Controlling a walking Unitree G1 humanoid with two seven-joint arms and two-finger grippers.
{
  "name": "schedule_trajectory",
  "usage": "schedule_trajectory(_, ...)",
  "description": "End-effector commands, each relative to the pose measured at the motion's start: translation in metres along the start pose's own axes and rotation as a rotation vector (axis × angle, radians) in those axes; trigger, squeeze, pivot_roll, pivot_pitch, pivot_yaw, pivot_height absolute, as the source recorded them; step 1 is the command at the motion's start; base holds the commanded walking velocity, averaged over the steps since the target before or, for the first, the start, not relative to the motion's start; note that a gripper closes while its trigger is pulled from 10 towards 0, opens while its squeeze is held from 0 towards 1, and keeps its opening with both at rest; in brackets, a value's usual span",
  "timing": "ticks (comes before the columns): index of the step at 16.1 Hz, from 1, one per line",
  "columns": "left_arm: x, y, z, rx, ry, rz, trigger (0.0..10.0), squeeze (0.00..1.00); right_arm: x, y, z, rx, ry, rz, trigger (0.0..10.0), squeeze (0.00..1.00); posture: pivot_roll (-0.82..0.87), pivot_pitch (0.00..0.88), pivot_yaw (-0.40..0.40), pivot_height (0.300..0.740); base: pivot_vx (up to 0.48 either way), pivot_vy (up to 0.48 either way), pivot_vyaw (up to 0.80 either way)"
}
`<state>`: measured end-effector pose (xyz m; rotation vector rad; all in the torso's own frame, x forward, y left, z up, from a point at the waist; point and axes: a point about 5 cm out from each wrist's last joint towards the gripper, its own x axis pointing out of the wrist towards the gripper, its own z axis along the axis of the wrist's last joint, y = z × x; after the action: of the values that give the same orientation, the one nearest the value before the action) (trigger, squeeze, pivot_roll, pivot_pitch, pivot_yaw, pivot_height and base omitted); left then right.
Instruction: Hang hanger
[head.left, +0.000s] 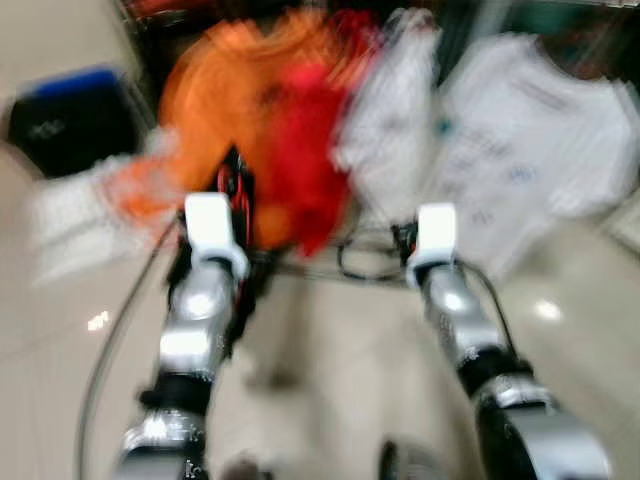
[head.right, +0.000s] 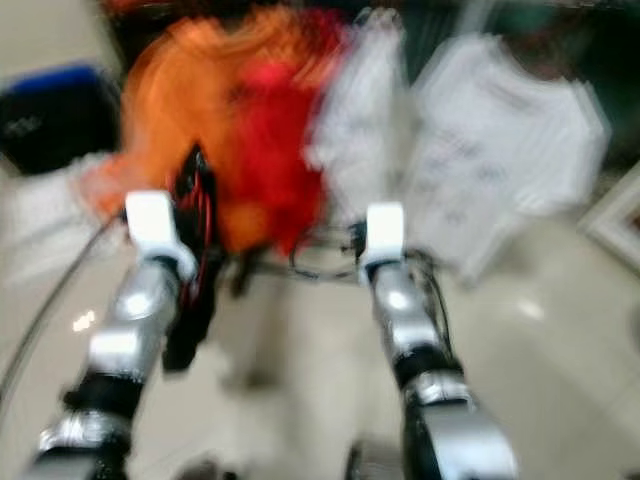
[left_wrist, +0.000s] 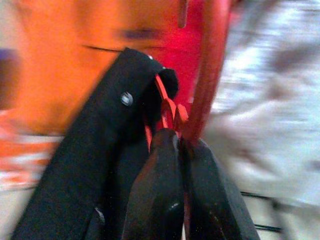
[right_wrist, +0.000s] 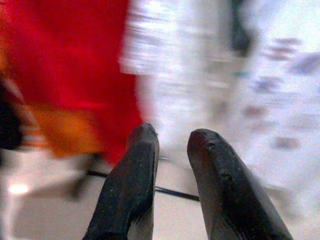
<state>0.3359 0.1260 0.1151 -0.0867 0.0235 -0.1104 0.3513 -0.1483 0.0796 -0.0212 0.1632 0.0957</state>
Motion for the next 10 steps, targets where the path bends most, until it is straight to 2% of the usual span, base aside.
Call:
schedule_trajectory(1, 0.000, -0.008, 0.010, 0.039, -0.044, -0.040, 10.0, 0.00, 0.000, 0.002, 0.000, 0.004, -0.009, 0.013, 10.0, 0.00, 0.02, 0.079, 0.031, 0.740, 0.000, 0.000, 0.00)
schedule_trajectory(3, -0.006, -0.013, 0.012, 0.047, -0.061, -0.048, 10.0, 0.00, -0.001, 0.001, -0.002, 0.007, -0.002, 0.008, 10.0, 0.00, 0.02, 0.079, 0.027, 0.740, 0.000, 0.000, 0.00)
schedule_trajectory(4, -0.008, -0.013, 0.013, 0.079, -0.075, -0.048, 10.0, 0.00, -0.002, 0.002, -0.004, 0.008, 0.002, 0.017, 10.0, 0.00, 0.02, 0.080, 0.027, 0.740, 0.000, 0.000, 0.00)
schedule_trajectory(9, -0.011, -0.018, 0.013, 0.028, -0.062, -0.019, 10.0, 0.00, -0.004, 0.010, -0.011, 0.004, 0.030, 0.089, 10.0, 0.00, 0.02, 0.077, 0.020, 0.740, 0.000, 0.000, 0.00)
schedule_trajectory(10, -0.011, -0.017, 0.014, 0.004, -0.067, 0.001, 10.0, 0.00, -0.004, 0.013, -0.012, 0.006, 0.039, 0.107, 10.0, 0.00, 0.03, 0.078, 0.016, 0.740, 0.000, -0.480, 0.00)
